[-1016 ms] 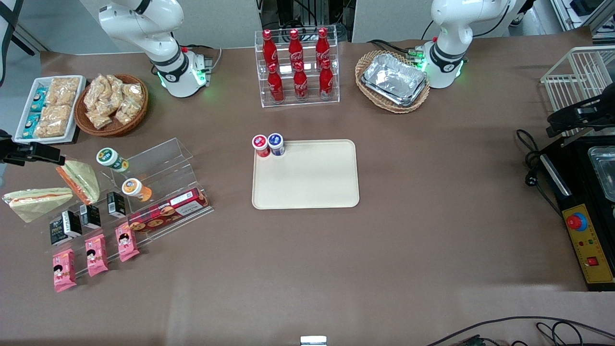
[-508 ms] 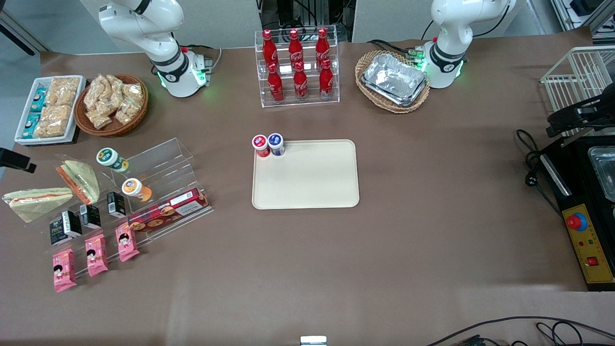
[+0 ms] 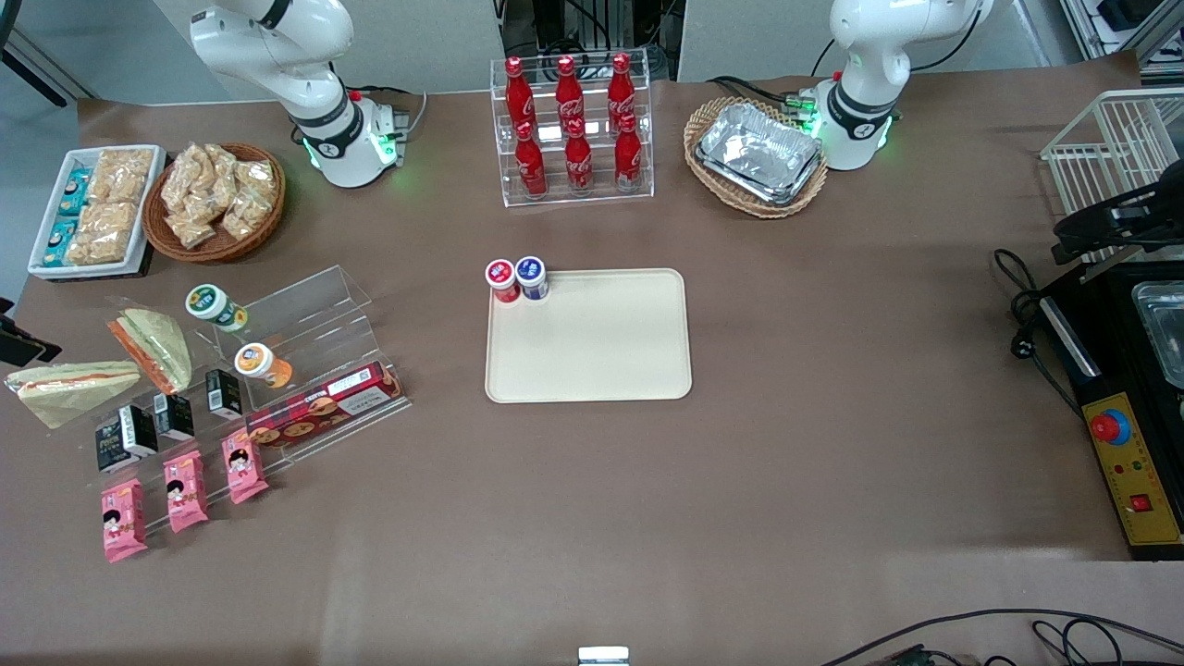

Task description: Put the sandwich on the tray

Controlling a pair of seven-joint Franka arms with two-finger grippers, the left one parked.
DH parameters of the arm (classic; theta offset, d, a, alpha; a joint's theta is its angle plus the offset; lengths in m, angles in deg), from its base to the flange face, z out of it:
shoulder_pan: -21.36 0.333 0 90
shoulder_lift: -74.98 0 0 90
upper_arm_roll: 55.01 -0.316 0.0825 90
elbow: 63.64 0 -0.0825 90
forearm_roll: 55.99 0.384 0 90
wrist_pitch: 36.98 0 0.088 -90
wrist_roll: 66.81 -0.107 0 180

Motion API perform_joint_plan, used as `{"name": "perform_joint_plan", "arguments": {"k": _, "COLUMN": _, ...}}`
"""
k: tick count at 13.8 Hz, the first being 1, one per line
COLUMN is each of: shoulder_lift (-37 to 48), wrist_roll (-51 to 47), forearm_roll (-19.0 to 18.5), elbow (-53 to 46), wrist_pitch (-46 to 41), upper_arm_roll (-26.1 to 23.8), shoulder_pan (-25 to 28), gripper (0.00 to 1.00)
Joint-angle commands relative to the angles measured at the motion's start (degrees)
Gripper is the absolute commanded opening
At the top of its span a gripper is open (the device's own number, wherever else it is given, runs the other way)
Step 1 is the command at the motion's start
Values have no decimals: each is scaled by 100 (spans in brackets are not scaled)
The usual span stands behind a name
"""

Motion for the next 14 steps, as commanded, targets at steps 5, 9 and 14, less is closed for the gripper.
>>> {"name": "perform_joint_plan", "arguments": {"k": 5, "shoulder_lift": -19, "wrist_roll": -1109, "forearm_roll": 271, "elbow": 72, "wrist_pitch": 107, "upper_arm_roll": 125, "shoulder_pan": -221, "gripper": 100}}
{"name": "perform_joint_plan", "arguments": {"k": 9, "shoulder_lift": -256, "wrist_roll": -758, "forearm_roll": 271, "elbow": 195, "wrist_pitch": 458, "upper_arm_roll": 134, "shoulder_pan": -546, "gripper": 100}}
{"name": "perform_joint_plan", "arguments": {"k": 14, "shoulder_lift": -766, "wrist_roll": -530, "forearm_roll": 649, "elbow": 187, "wrist_pitch": 1064, "upper_arm_roll": 143, "shoulder_pan": -976, "gripper": 100}}
